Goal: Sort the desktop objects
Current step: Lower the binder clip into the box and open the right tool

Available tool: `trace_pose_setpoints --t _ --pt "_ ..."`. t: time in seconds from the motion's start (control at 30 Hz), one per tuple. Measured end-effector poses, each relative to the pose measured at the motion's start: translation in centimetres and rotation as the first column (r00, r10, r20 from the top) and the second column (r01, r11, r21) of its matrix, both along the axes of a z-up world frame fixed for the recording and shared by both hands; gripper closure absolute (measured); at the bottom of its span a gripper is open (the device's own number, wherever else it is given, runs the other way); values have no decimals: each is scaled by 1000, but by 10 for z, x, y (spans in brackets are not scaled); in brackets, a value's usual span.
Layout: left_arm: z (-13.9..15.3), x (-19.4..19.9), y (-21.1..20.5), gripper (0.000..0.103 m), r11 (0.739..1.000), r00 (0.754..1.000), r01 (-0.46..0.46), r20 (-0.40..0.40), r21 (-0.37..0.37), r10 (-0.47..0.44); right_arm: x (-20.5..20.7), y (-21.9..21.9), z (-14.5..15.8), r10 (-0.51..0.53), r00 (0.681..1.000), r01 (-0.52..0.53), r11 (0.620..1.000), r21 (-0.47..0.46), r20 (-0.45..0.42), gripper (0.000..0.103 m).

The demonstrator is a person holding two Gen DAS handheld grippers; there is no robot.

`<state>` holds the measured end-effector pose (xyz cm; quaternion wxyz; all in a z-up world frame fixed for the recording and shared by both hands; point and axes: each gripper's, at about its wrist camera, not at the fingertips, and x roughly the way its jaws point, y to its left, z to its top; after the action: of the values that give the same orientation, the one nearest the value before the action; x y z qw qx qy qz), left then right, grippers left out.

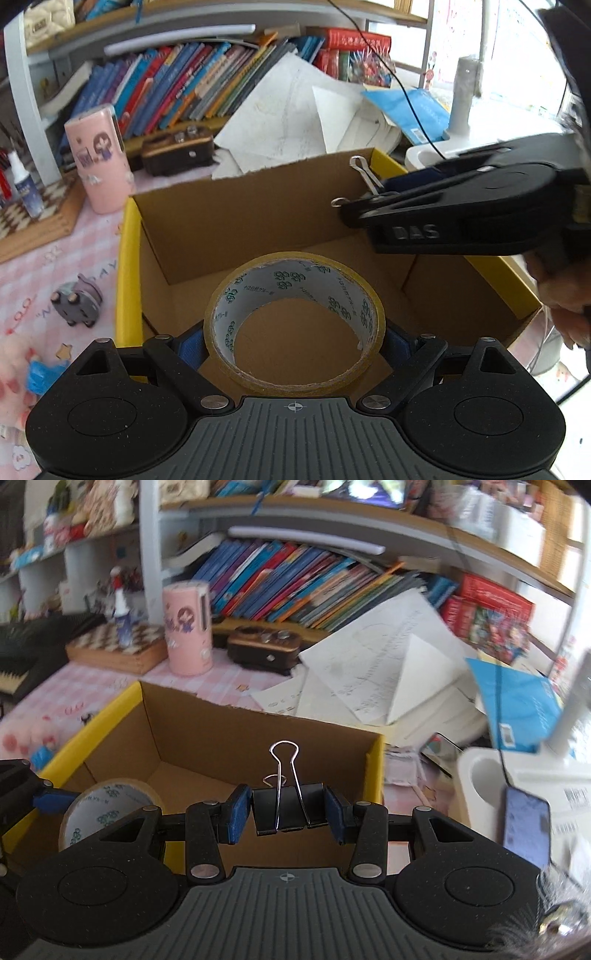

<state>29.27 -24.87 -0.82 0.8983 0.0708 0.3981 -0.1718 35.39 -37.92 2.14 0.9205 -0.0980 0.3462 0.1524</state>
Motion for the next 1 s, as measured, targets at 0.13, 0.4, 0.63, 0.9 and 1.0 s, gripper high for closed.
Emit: trace_pose_setpoints --t 0.13,0.4,0.63,0.9,1.0 --pt "-2 5 -2 10 1000 1000 8 -12 27 -8 16 12 -13 75 995 -79 995 -64 -61 62" --pt "-7 11 -9 10 995 1000 21 -18 93 -19 30 21 -27 134 967 -156 984 -86 -219 62" --pt "-5 11 -12 10 996 999 38 -16 84 -37 29 21 -28 136 962 -161 983 -89 -238 62" --pt "3 6 -10 10 997 999 35 17 74 -36 32 21 -28 130 960 -155 984 -86 -248 58" --pt "6 3 -6 10 997 999 21 31 70 -23 32 22 -28 132 961 -157 984 -89 -241 56"
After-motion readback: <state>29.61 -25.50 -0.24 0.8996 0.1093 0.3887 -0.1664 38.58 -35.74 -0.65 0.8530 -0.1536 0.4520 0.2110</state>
